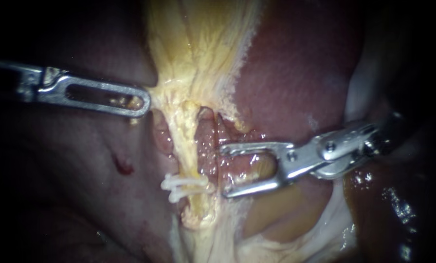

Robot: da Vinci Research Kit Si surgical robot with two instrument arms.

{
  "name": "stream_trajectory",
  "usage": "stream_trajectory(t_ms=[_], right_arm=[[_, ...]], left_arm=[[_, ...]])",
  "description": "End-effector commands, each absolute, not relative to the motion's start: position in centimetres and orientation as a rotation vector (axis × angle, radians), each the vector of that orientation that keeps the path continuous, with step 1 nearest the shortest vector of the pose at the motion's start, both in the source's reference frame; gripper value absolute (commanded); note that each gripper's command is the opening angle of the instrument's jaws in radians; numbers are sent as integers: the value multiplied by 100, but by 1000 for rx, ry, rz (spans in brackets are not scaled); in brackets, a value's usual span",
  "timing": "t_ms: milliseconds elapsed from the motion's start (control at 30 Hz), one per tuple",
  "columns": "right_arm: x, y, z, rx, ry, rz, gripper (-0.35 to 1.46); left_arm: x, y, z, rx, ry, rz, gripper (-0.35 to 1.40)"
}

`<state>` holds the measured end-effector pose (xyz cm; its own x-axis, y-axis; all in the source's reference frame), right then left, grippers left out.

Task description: Going back second clip left tube

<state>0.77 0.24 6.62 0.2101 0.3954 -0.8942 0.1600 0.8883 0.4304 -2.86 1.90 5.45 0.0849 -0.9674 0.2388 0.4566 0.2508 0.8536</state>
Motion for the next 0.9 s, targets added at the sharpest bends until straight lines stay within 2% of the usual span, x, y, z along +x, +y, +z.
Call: stream_trajectory(t_ms=[33,333,700,900], right_arm=[[69,28,657,480,1363,170,50],[24,49,635,441,1358,149,50],[16,50,634,434,1363,140,50],[12,49,634,434,1365,140,50]], left_arm=[[-286,190,545,687,-945,-1196,-35],[-289,189,548,684,-945,-1196,-35],[-300,186,558,675,-947,-1198,-35],[-316,181,579,674,-954,-1192,-35]])
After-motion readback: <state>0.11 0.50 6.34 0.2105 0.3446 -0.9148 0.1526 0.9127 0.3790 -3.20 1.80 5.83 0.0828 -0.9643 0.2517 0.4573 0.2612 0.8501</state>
